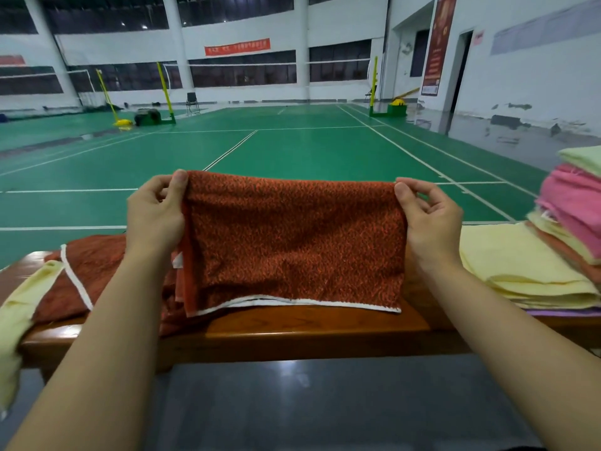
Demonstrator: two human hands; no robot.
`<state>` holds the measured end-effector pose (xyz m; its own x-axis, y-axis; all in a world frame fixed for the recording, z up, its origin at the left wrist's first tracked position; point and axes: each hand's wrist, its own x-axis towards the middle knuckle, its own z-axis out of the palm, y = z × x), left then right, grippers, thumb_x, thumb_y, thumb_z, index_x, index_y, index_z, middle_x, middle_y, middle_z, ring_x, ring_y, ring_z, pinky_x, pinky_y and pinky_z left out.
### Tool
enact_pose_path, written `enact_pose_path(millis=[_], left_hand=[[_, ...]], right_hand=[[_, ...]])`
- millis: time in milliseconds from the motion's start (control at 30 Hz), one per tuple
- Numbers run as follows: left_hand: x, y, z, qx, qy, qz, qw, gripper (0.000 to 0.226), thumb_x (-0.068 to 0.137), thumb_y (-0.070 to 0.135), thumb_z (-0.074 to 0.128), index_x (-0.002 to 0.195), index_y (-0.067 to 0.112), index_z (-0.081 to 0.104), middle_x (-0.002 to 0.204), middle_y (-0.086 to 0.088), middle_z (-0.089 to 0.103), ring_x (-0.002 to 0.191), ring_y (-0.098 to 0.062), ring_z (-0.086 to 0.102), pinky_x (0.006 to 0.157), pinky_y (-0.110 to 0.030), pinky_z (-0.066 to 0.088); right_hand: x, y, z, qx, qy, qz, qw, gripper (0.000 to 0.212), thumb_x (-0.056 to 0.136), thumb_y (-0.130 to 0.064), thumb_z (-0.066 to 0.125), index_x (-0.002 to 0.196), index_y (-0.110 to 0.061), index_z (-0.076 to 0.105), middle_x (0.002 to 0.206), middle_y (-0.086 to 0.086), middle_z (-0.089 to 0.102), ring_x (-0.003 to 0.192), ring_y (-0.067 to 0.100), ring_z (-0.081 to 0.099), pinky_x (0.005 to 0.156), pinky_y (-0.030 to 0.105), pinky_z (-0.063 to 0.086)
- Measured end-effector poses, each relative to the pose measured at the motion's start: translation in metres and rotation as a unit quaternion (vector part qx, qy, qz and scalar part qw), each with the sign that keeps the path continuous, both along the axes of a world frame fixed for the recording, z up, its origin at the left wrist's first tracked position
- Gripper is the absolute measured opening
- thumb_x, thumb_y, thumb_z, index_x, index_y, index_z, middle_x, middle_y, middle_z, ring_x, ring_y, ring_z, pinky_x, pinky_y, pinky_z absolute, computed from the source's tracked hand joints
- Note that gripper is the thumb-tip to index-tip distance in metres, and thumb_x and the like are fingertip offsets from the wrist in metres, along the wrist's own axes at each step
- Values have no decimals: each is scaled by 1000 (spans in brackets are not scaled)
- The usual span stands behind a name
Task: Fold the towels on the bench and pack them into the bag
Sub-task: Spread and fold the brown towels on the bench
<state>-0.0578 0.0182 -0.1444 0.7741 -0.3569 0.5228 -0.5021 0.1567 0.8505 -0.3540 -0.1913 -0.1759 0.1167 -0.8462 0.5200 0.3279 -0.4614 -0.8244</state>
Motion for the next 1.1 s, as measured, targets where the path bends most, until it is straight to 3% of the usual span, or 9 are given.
enact_pose_path(millis=[133, 333, 567, 633, 733, 867, 1000, 1067, 1100], left_hand=[[-3, -2, 4, 44, -11, 20, 999, 37, 98, 48, 61, 92, 12, 70, 73, -2, 65, 55, -4, 51, 55, -25, 41], [-23, -9, 0, -41, 68, -11, 997, 41, 89, 38, 76, 117, 14, 58, 76, 2, 66, 56, -2, 59, 54, -22, 45], [-48, -16, 14, -172, 48, -27, 984, 11, 92, 35, 72, 95, 26, 69, 77, 8, 66, 71, -10, 59, 69, -33, 49], [-56, -18, 21, -154, 4, -18, 988, 11, 96, 30, 69, 105, 23, 71, 92, 7, 69, 79, -2, 63, 76, -27, 53], [-65, -23, 23, -95, -30, -31, 995, 24, 100, 19, 64, 123, 19, 66, 107, 13, 68, 73, 10, 63, 70, -12, 52], [-68, -31, 9, 8, -58, -29, 998, 42, 100, 19, 62, 142, 22, 56, 136, 10, 61, 106, -8, 65, 99, -34, 54], [-60, -35, 6, 57, -63, 9, 996, 46, 101, 15, 60, 146, 13, 51, 133, 5, 57, 120, -5, 54, 102, -19, 40], [-52, -38, 0, 108, -56, 17, 992, 45, 100, 12, 61, 145, 9, 52, 130, 1, 59, 119, -8, 53, 102, -18, 35], [-49, -40, -8, 143, -49, 15, 988, 45, 99, 10, 61, 143, 8, 53, 129, -2, 60, 119, -12, 54, 102, -19, 35]], right_hand=[[-6, -1, -4, -7, 4, -21, 1000, 12, 92, -34, 73, 100, -25, 77, 84, 6, 76, 74, 16, 66, 72, 38, 51], [-17, -8, -5, -3, 2, -58, 998, 13, 93, -30, 73, 102, -22, 76, 93, 6, 77, 81, 11, 70, 79, 33, 55], [-29, -1, 6, -58, 22, -99, 993, 19, 100, -25, 64, 113, -15, 72, 103, -9, 74, 100, 5, 69, 92, 24, 54], [-33, -2, 10, -79, 45, -94, 991, 23, 102, -25, 59, 123, -20, 67, 116, -7, 70, 111, 5, 64, 98, 24, 50], [-37, -1, 4, -113, 121, -75, 983, 41, 101, -15, 58, 140, -25, 52, 133, -10, 57, 120, -5, 54, 105, 15, 42], [-37, -3, -10, -92, 215, -49, 971, 56, 100, -10, 59, 149, -29, 41, 138, -11, 50, 119, -4, 51, 101, 5, 37], [-44, -10, -3, -95, 232, -66, 966, 60, 95, -7, 66, 148, -24, 43, 132, -14, 49, 101, -24, 47, 92, -5, 32], [-44, -17, -1, -77, 254, -79, 961, 62, 92, -11, 71, 146, -24, 45, 132, -15, 48, 109, -20, 45, 98, -1, 31], [-43, -21, -5, -61, 279, -82, 955, 64, 90, -15, 75, 146, -25, 45, 135, -10, 51, 120, -7, 48, 106, 12, 35]])
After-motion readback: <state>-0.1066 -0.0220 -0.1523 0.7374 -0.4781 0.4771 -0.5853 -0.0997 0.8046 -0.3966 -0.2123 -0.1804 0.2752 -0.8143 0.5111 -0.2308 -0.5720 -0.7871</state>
